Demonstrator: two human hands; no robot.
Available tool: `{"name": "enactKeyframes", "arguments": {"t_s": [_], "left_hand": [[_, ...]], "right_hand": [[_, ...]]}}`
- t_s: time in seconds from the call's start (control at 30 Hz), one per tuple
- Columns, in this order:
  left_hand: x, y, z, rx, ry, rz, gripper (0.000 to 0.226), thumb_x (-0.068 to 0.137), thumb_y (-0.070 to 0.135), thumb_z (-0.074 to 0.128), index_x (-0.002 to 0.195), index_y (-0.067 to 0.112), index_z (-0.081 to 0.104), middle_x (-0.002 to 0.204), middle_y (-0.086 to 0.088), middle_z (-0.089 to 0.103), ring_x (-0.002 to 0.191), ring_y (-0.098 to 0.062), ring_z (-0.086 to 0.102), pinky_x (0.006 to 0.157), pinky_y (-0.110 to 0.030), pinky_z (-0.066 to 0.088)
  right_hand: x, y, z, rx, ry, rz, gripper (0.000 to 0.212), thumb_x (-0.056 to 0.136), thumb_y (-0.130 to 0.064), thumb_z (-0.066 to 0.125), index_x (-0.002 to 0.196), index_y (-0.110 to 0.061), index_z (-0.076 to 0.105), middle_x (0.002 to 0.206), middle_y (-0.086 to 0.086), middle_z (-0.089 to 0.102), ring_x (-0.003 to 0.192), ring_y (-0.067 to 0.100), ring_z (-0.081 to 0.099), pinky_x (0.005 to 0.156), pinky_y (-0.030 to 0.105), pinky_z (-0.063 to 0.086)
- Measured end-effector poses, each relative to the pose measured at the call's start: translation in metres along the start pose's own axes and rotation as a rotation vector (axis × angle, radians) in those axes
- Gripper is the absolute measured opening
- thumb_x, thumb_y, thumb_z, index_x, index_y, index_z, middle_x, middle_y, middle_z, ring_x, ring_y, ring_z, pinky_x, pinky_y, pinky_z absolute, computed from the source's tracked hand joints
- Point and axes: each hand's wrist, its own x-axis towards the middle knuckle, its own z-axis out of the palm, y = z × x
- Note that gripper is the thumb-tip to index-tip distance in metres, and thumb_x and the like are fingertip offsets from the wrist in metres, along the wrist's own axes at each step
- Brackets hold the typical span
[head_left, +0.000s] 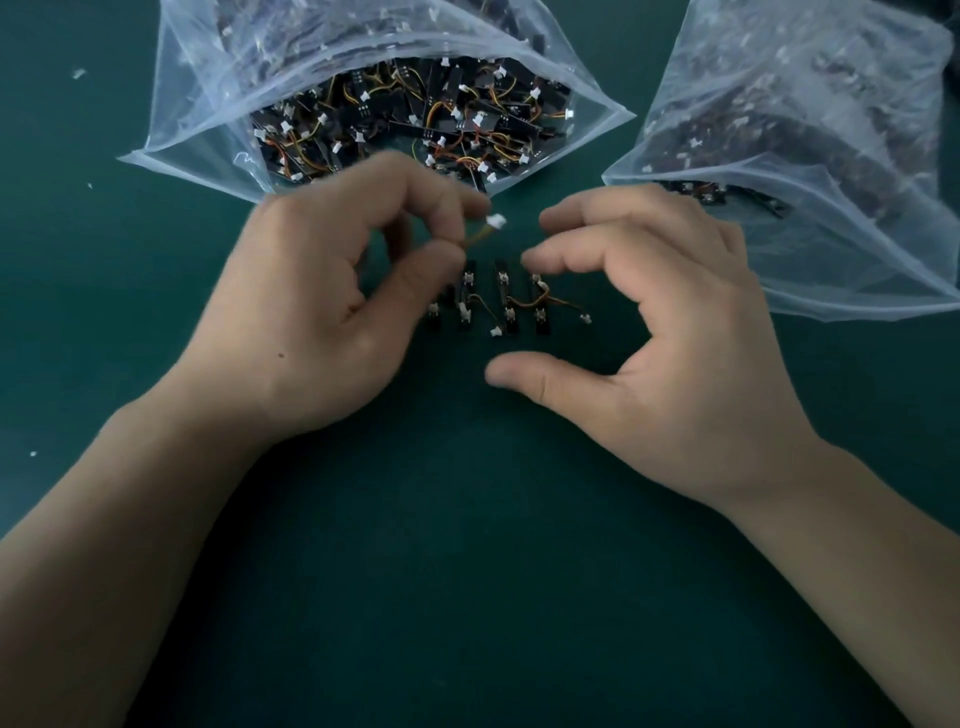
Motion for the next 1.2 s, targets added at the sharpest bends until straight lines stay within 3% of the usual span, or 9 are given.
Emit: {"name": "enactKeyframes", "arguments": {"t_s": [0.07, 0.13, 0.3, 0.37, 0.43, 0.5, 0.73, 1.0, 1.2], "left_hand": [[0.003, -0.012, -0.006, 0.085, 0.042, 0.028, 0.008, 0.097, 0.015, 0.062, 0.098, 0.022, 0.060, 0.128, 0.008, 0.066, 0.103, -0.003, 0.059, 0.085, -0.018, 0.043], [0.003, -0.024, -0.014, 0.156, 0.051, 0.018, 0.005, 0.096, 0.017, 0.064, 0.097, 0.022, 0.063, 0.118, 0.005, 0.062, 0.100, 0.003, 0.052, 0.086, -0.017, 0.040], [-0.002, -0.033, -0.020, 0.230, -0.027, -0.033, 0.003, 0.094, 0.019, 0.068, 0.096, 0.020, 0.066, 0.091, 0.029, 0.057, 0.082, 0.010, 0.053, 0.075, -0.004, 0.035], [-0.002, -0.030, -0.019, 0.247, -0.049, -0.017, 0.003, 0.094, 0.021, 0.068, 0.096, 0.021, 0.067, 0.092, 0.022, 0.061, 0.084, 0.001, 0.055, 0.081, -0.014, 0.043], [-0.002, -0.028, -0.017, 0.266, -0.073, -0.022, 0.004, 0.093, 0.026, 0.066, 0.096, 0.023, 0.069, 0.094, 0.012, 0.063, 0.089, -0.012, 0.058, 0.086, -0.035, 0.049], [-0.002, -0.027, -0.016, 0.255, -0.079, -0.042, 0.006, 0.093, 0.028, 0.066, 0.096, 0.024, 0.069, 0.095, 0.009, 0.065, 0.091, -0.017, 0.060, 0.085, -0.042, 0.051], [-0.003, -0.025, -0.016, 0.216, -0.110, -0.075, 0.007, 0.091, 0.032, 0.065, 0.095, 0.028, 0.070, 0.097, 0.012, 0.065, 0.093, -0.016, 0.061, 0.083, -0.046, 0.053], [-0.003, -0.025, -0.016, 0.208, -0.116, -0.089, 0.005, 0.090, 0.035, 0.065, 0.093, 0.032, 0.068, 0.096, 0.016, 0.063, 0.091, -0.005, 0.060, 0.078, -0.035, 0.048], [-0.003, -0.024, -0.017, 0.192, -0.115, -0.090, 0.004, 0.089, 0.032, 0.066, 0.092, 0.029, 0.067, 0.093, 0.012, 0.064, 0.085, -0.015, 0.060, 0.079, -0.039, 0.050]], "right_hand": [[0.000, 0.001, 0.000, 0.006, -0.008, 0.004, 0.053, 0.078, -0.056, 0.085, 0.113, -0.019, 0.073, 0.131, -0.004, 0.063, 0.125, 0.018, 0.058, 0.110, 0.037, 0.031], [-0.001, 0.001, 0.001, 0.009, -0.009, 0.005, 0.051, 0.079, -0.054, 0.085, 0.113, -0.019, 0.073, 0.130, -0.004, 0.063, 0.125, 0.018, 0.058, 0.111, 0.038, 0.031], [-0.001, 0.002, 0.002, 0.006, -0.005, 0.010, 0.046, 0.080, -0.051, 0.085, 0.113, -0.020, 0.073, 0.130, -0.005, 0.062, 0.124, 0.016, 0.057, 0.111, 0.036, 0.030], [-0.001, 0.001, 0.002, 0.008, -0.002, 0.014, 0.045, 0.081, -0.050, 0.085, 0.113, -0.020, 0.073, 0.130, -0.005, 0.062, 0.125, 0.016, 0.057, 0.111, 0.035, 0.030], [0.000, 0.001, 0.002, 0.009, -0.002, 0.019, 0.044, 0.081, -0.049, 0.084, 0.113, -0.020, 0.073, 0.130, -0.005, 0.062, 0.126, 0.015, 0.057, 0.111, 0.034, 0.029], [0.000, 0.001, 0.002, 0.006, -0.004, 0.023, 0.044, 0.082, -0.049, 0.084, 0.113, -0.020, 0.073, 0.130, -0.005, 0.062, 0.126, 0.015, 0.057, 0.111, 0.033, 0.029], [0.000, 0.000, 0.002, 0.014, -0.007, 0.036, 0.045, 0.082, -0.049, 0.083, 0.114, -0.019, 0.073, 0.131, -0.005, 0.062, 0.126, 0.015, 0.056, 0.112, 0.034, 0.029], [0.000, -0.001, 0.001, 0.026, -0.013, 0.051, 0.044, 0.083, -0.048, 0.083, 0.114, -0.019, 0.073, 0.131, -0.004, 0.062, 0.127, 0.016, 0.057, 0.111, 0.038, 0.031], [0.000, -0.001, 0.001, 0.054, 0.012, 0.080, 0.043, 0.083, -0.048, 0.083, 0.115, -0.020, 0.071, 0.129, -0.007, 0.063, 0.125, 0.012, 0.057, 0.112, 0.040, 0.034]]}}
